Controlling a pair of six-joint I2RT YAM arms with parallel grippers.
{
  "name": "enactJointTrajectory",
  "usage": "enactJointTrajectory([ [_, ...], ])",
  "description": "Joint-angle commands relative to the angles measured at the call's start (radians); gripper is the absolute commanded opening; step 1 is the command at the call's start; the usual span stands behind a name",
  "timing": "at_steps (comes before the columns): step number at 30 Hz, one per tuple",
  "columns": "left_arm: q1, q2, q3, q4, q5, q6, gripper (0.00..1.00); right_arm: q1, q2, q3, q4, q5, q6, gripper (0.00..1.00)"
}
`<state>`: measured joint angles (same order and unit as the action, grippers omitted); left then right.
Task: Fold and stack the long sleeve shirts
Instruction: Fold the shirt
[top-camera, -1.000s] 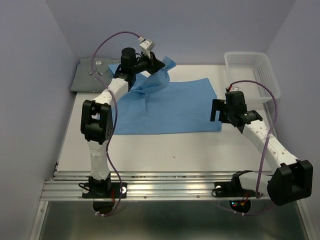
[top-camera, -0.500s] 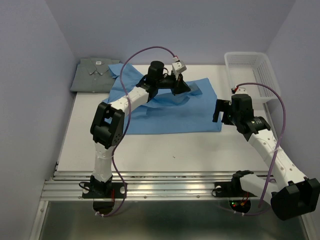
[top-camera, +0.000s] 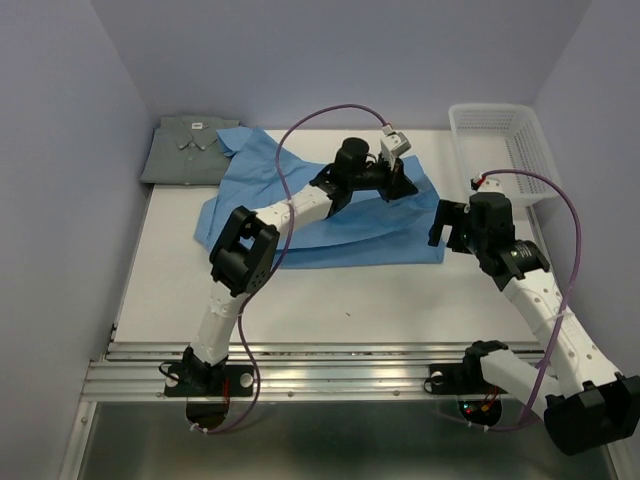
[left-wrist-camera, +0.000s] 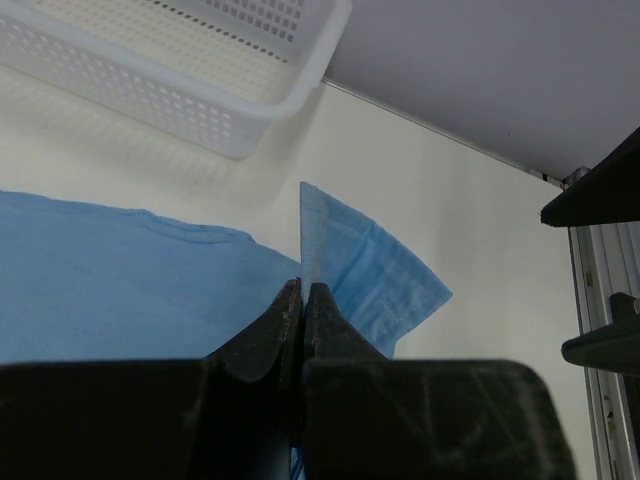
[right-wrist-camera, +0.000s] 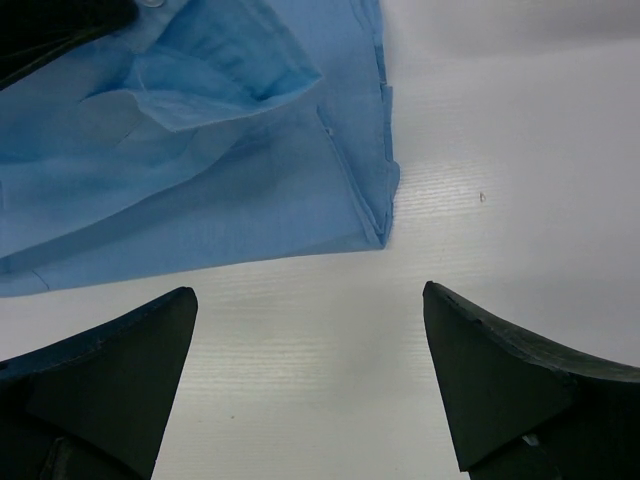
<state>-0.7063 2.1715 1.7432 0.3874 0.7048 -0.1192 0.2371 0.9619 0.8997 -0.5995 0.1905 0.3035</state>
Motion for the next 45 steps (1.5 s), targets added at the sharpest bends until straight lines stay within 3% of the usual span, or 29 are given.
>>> enactJointTrajectory([
  [1,-0.012,0.071,0.104,0.064,0.03,-0.088,0.0,0.007,-0.015,0.008,0.0,0.029,0.003,1.0],
  [8,-0.047,0.142,0.113,0.054,0.088,-0.115,0.0,0.007,0.003,0.01,-0.002,0.053,0.0,1.0],
  [10,-0.055,0.145,0.101,0.053,0.068,-0.114,0.09,0.007,0.011,0.007,-0.002,0.061,0.002,1.0],
  [13,-0.067,0.142,0.078,0.019,0.009,-0.108,0.54,0.007,0.027,0.004,0.001,0.075,0.003,1.0],
  [14,-0.067,0.14,0.079,0.007,0.001,-0.112,0.61,0.007,0.034,0.004,0.003,0.078,0.005,1.0],
  [15,-0.067,0.126,0.075,-0.005,-0.005,-0.12,0.93,0.007,0.037,0.007,0.004,0.082,0.006,1.0],
  [16,-0.067,0.113,0.07,-0.034,-0.027,-0.122,0.99,0.007,0.047,0.008,0.012,0.087,0.009,1.0],
  [20,-0.064,-0.019,-0.014,-0.136,-0.264,-0.086,0.99,0.007,0.073,0.024,0.049,0.084,0.009,1.0],
  [23,-0.041,-0.224,-0.135,-0.186,-0.444,-0.106,0.99,0.007,0.095,0.024,0.104,0.005,-0.021,1.0],
  [29,0.004,-0.553,-0.411,-0.386,-0.883,-0.287,0.99,0.007,0.162,0.004,0.185,-0.069,-0.085,1.0],
  [32,0.019,-0.72,-0.514,-0.564,-1.023,-0.387,0.99,0.007,0.218,0.002,0.196,-0.141,-0.118,1.0],
  [35,0.062,-0.876,-0.65,-0.701,-1.062,-0.554,0.99,0.007,0.264,-0.01,0.162,-0.181,-0.124,1.0],
  [39,0.097,-1.108,-0.848,-0.739,-1.021,-0.71,0.99,0.069,0.236,-0.067,0.179,-0.293,-0.158,1.0],
  [41,0.105,-1.189,-0.94,-0.723,-1.005,-0.786,0.99,0.179,0.225,-0.074,0.169,-0.185,-0.144,1.0],
  [45,0.128,-1.256,-1.042,-0.656,-1.015,-0.867,0.99,0.252,0.294,-0.053,0.164,-0.053,-0.116,1.0],
])
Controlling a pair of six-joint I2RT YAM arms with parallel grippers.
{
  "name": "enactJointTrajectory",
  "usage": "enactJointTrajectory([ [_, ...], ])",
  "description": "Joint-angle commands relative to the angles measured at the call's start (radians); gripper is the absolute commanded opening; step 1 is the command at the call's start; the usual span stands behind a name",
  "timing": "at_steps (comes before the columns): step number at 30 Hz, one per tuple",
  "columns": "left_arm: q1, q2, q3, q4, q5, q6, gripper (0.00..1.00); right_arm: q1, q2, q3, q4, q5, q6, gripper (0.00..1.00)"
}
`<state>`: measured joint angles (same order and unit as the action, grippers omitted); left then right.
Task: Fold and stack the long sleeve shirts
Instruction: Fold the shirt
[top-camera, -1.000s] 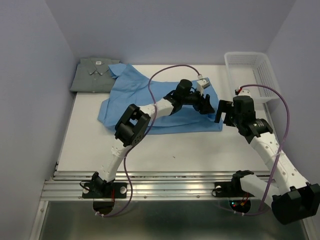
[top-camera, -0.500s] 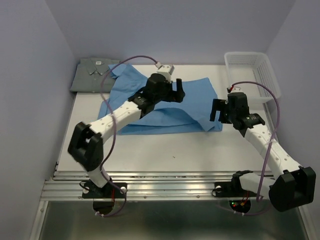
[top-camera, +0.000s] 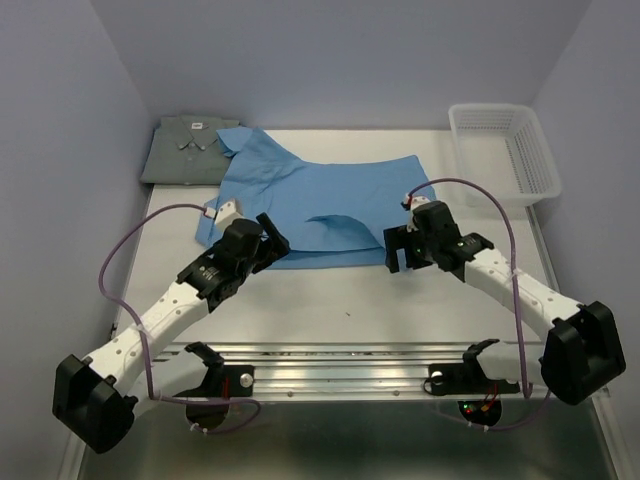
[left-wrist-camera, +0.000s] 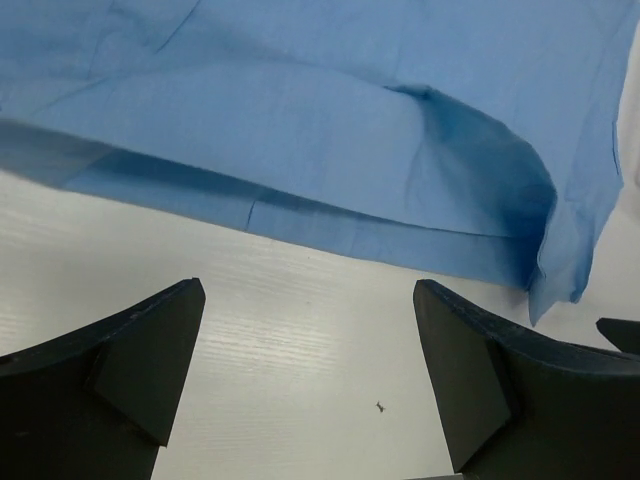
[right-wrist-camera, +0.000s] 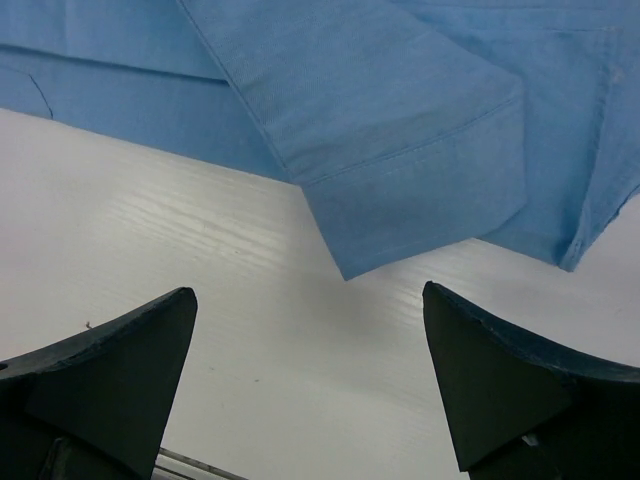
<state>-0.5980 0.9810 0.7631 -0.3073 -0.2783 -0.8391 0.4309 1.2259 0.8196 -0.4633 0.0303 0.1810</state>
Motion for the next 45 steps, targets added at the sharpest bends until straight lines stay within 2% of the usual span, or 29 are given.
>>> enactJointTrajectory([
  [1,0.026,-0.067,-0.074,0.059,-0.027,-0.155,0.99,0.075,0.052,0.038,0.026,0.134,0.005,1.0],
  [5,0.059,-0.018,-0.107,0.148,-0.002,-0.184,0.99,0.169,0.171,0.079,-0.026,0.352,0.003,1.0],
  [9,0.105,0.089,-0.103,0.163,-0.016,-0.213,0.99,0.169,0.27,0.111,-0.034,0.445,0.038,1.0],
  [11,0.122,0.111,-0.116,0.239,-0.021,-0.207,0.98,0.169,0.282,0.121,-0.02,0.456,0.051,0.99],
  [13,0.154,0.148,-0.117,0.289,-0.018,-0.187,0.94,0.169,0.288,0.131,-0.014,0.499,0.066,0.87],
  [14,0.168,0.177,-0.107,0.296,-0.012,-0.183,0.86,0.169,0.291,0.144,-0.011,0.543,0.084,0.73],
  [15,0.181,0.177,-0.101,0.298,-0.012,-0.175,0.86,0.169,0.293,0.15,-0.008,0.556,0.084,0.67],
  [16,0.2,0.198,-0.096,0.301,-0.016,-0.158,0.79,0.169,0.296,0.154,0.001,0.568,0.08,0.62],
  [17,0.21,0.208,-0.094,0.3,-0.027,-0.153,0.74,0.169,0.308,0.158,0.003,0.586,0.072,0.48],
  [18,0.224,0.223,-0.096,0.3,-0.024,-0.146,0.63,0.169,0.317,0.171,0.003,0.589,0.063,0.42],
  [19,0.245,0.229,-0.097,0.338,-0.018,-0.129,0.58,0.169,0.323,0.18,0.0,0.595,0.057,0.4],
  [20,0.257,0.237,-0.102,0.347,-0.018,-0.126,0.52,0.169,0.33,0.187,-0.001,0.597,0.049,0.33],
  [22,0.28,0.266,-0.104,0.367,-0.009,-0.114,0.28,0.169,0.343,0.214,-0.001,0.599,0.037,0.15],
  [23,0.305,0.275,-0.105,0.376,-0.002,-0.104,0.13,0.169,0.348,0.231,-0.015,0.599,0.023,0.06],
  [24,0.317,0.294,-0.097,0.375,0.017,-0.1,0.0,0.157,0.356,0.255,-0.037,0.574,0.02,0.01],
  [26,0.33,0.297,-0.097,0.386,0.036,-0.08,0.0,0.135,0.36,0.363,-0.115,0.53,0.025,0.01],
  [28,0.336,0.271,-0.107,0.387,0.034,-0.072,0.0,0.097,0.36,0.453,-0.179,0.43,0.032,0.01],
  [30,0.339,0.216,-0.13,0.384,0.027,-0.074,0.0,0.059,0.366,0.61,-0.328,0.319,0.047,0.01],
  [33,0.345,0.153,-0.189,0.39,0.015,-0.081,0.0,-0.023,0.34,0.725,-0.445,0.184,0.022,0.01],
  [39,0.389,0.0,-0.312,0.408,0.01,-0.092,0.0,-0.214,0.281,0.696,-0.503,0.047,-0.038,0.01],
  [45,0.422,0.019,-0.375,0.491,0.067,-0.081,0.0,-0.245,0.342,0.671,-0.499,-0.068,-0.078,0.01],
])
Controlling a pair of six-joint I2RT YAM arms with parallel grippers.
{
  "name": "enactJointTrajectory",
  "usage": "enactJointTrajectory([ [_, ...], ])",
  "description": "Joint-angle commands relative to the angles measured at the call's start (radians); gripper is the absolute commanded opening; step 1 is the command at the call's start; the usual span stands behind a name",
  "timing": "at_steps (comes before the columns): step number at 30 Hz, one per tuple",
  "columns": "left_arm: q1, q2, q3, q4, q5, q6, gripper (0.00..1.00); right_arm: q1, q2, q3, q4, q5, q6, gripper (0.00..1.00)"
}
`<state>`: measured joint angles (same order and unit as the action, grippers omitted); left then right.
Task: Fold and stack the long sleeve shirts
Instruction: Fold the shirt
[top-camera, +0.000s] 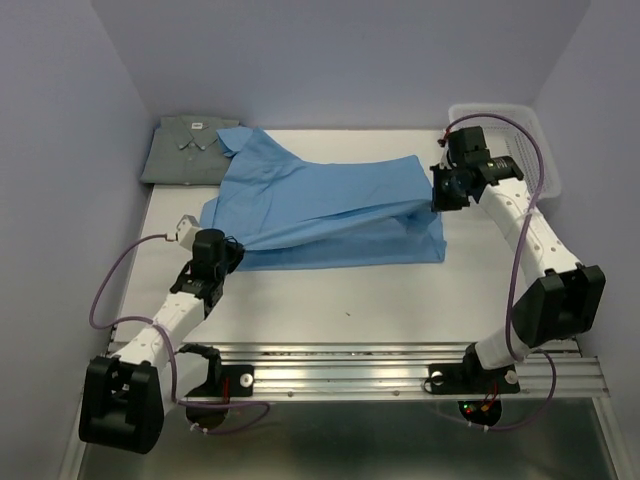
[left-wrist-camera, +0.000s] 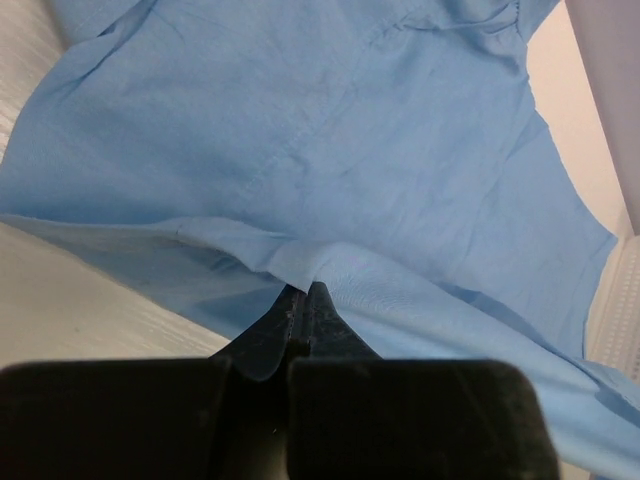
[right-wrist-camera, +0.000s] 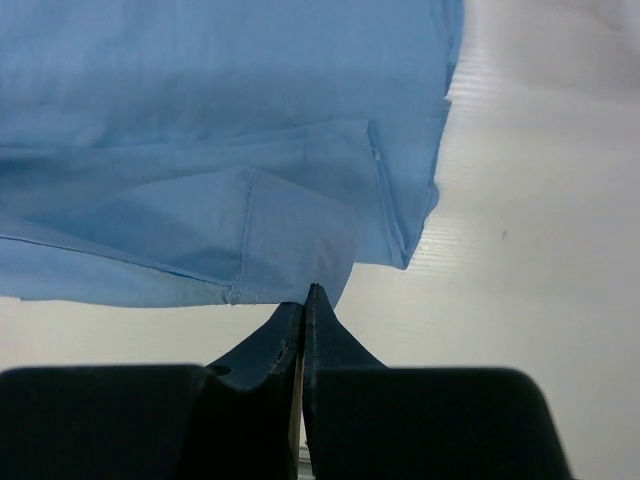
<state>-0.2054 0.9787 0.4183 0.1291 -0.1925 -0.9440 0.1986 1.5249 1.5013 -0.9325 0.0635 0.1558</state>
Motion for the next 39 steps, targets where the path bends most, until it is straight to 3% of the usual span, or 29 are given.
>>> enactJointTrajectory([
  [1,0.031,0.035,-0.03,0.069,-0.015,0.028,0.0,-0.013,0.059,-0.004,-0.029,-0.119,-0.058,0.01],
  [7,0.04,0.15,0.02,0.098,0.019,0.042,0.0,-0.013,0.176,0.004,-0.034,-0.139,-0.088,0.01],
  [13,0.043,0.262,0.03,0.149,0.071,0.045,0.01,-0.013,0.385,0.164,-0.062,-0.009,-0.088,0.01],
  [14,0.043,0.274,0.028,0.156,0.086,0.042,0.05,-0.022,0.452,0.201,-0.068,0.004,-0.082,0.05],
  [15,0.043,0.287,0.027,0.162,0.091,0.042,0.13,-0.022,0.487,0.239,-0.072,0.022,-0.076,0.26],
  [16,0.043,0.302,0.027,0.165,0.093,0.04,0.23,-0.022,0.52,0.319,-0.075,0.077,-0.067,0.31],
  [17,0.043,0.308,0.027,0.168,0.099,0.043,0.25,-0.022,0.547,0.347,-0.068,0.103,-0.058,0.39],
  [18,0.043,0.313,0.028,0.165,0.1,0.044,0.28,-0.022,0.567,0.368,-0.059,0.123,-0.056,0.6],
  [22,0.043,0.29,0.033,0.167,0.142,0.056,0.34,-0.022,0.54,0.395,0.0,0.17,-0.039,0.68],
  [25,0.043,0.247,0.017,0.168,0.172,0.057,0.34,-0.022,0.431,0.285,0.076,0.121,-0.007,0.78],
  [28,0.043,0.212,-0.004,0.176,0.16,0.063,0.34,-0.022,0.206,0.029,0.213,0.02,0.06,0.92],
  [30,0.043,0.209,-0.009,0.176,0.142,0.068,0.34,-0.022,0.026,-0.206,0.349,-0.112,0.105,0.95],
  [35,0.044,0.235,-0.001,0.196,0.145,0.076,0.32,-0.022,-0.172,-0.487,0.55,-0.258,0.186,0.98],
  [37,0.044,0.258,0.008,0.202,0.153,0.074,0.19,-0.022,-0.154,-0.52,0.581,-0.264,0.206,0.98],
  [38,0.044,0.258,0.008,0.207,0.159,0.077,0.19,-0.022,-0.154,-0.52,0.584,-0.264,0.205,0.98],
  [39,0.044,0.265,0.01,0.211,0.162,0.076,0.11,-0.022,-0.123,-0.517,0.589,-0.268,0.206,0.98],
])
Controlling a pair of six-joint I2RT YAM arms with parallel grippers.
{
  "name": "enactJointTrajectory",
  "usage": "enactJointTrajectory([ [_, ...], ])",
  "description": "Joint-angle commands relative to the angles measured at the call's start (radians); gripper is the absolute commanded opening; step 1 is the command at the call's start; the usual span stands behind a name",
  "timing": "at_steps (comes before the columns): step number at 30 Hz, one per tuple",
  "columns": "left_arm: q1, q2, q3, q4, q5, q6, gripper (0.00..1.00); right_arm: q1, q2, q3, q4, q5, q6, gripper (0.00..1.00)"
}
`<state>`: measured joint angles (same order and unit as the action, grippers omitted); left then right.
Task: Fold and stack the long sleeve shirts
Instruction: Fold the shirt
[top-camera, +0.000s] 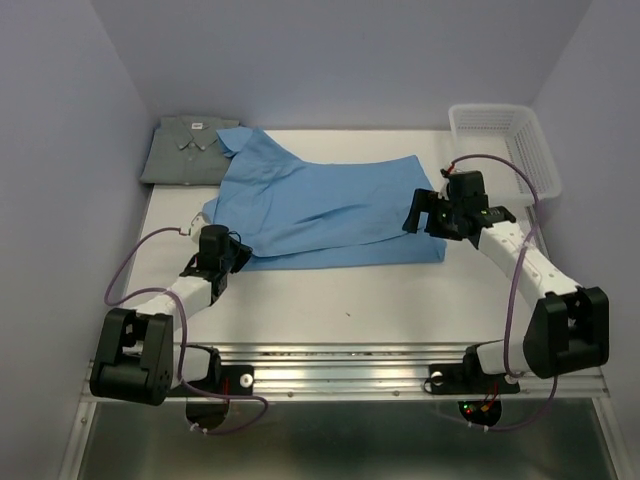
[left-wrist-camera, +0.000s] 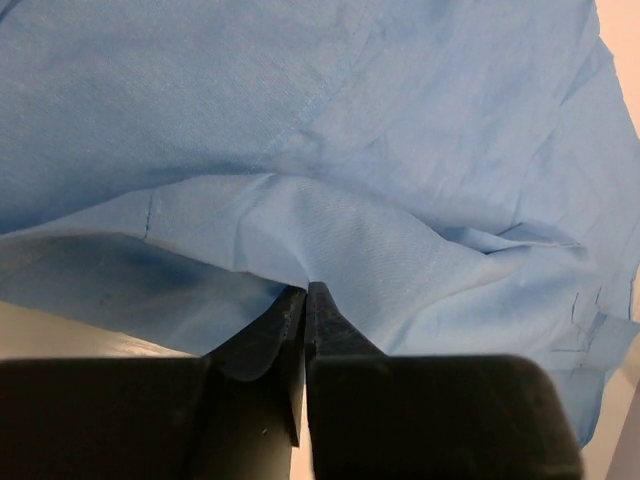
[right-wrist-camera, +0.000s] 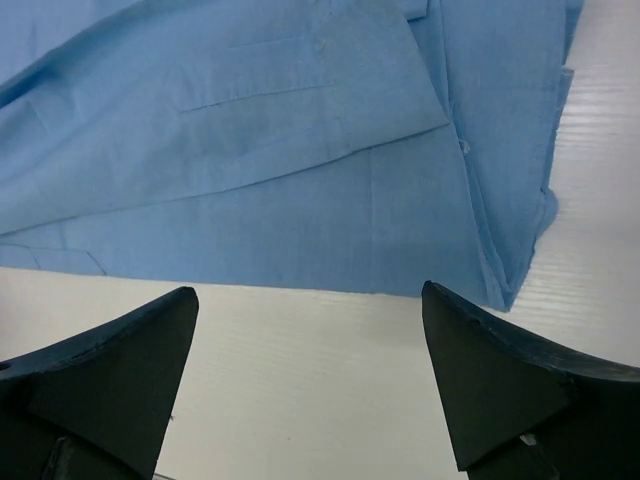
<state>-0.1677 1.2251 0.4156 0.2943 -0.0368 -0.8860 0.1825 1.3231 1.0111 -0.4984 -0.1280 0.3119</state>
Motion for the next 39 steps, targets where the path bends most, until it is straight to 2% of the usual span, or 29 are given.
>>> enactJointTrajectory([
  [1,0.007,0.02,0.012,0.051,0.011,0.018,0.07,-0.006,0.097,-0.025,0.17,-0.081,0.052,0.98],
  [4,0.007,0.022,0.017,0.057,0.029,0.015,0.0,-0.006,0.178,-0.006,0.204,-0.079,0.069,0.98],
  [11,0.007,0.013,0.028,0.043,0.023,0.015,0.0,-0.006,0.353,0.056,0.287,0.03,0.128,0.92],
  [16,0.007,0.01,0.045,0.028,0.017,0.019,0.0,-0.006,0.432,0.09,0.307,0.045,0.157,0.9],
  [22,0.007,-0.006,0.048,0.023,0.011,0.028,0.0,-0.006,0.49,0.107,0.409,0.088,0.222,0.79],
  [23,0.007,-0.006,0.048,0.023,0.009,0.03,0.0,-0.006,0.498,0.11,0.438,0.085,0.231,0.76],
  [25,0.007,-0.01,0.052,0.022,0.006,0.035,0.0,-0.006,0.51,0.113,0.457,0.085,0.254,0.63],
  [26,0.007,-0.01,0.054,0.02,0.005,0.035,0.0,-0.006,0.511,0.109,0.484,0.09,0.265,0.54],
  [27,0.007,-0.013,0.057,0.02,0.003,0.036,0.0,-0.006,0.511,0.107,0.486,0.094,0.282,0.38],
  [30,0.007,-0.019,0.068,0.019,-0.003,0.036,0.0,-0.006,0.499,0.112,0.56,0.088,0.289,0.13],
  [33,0.007,-0.03,0.081,0.011,-0.018,0.041,0.0,-0.006,0.452,0.122,0.615,0.067,0.282,0.02],
  [39,0.007,-0.067,0.1,-0.001,-0.055,0.033,0.0,0.003,0.393,0.243,0.581,0.013,0.192,0.01],
])
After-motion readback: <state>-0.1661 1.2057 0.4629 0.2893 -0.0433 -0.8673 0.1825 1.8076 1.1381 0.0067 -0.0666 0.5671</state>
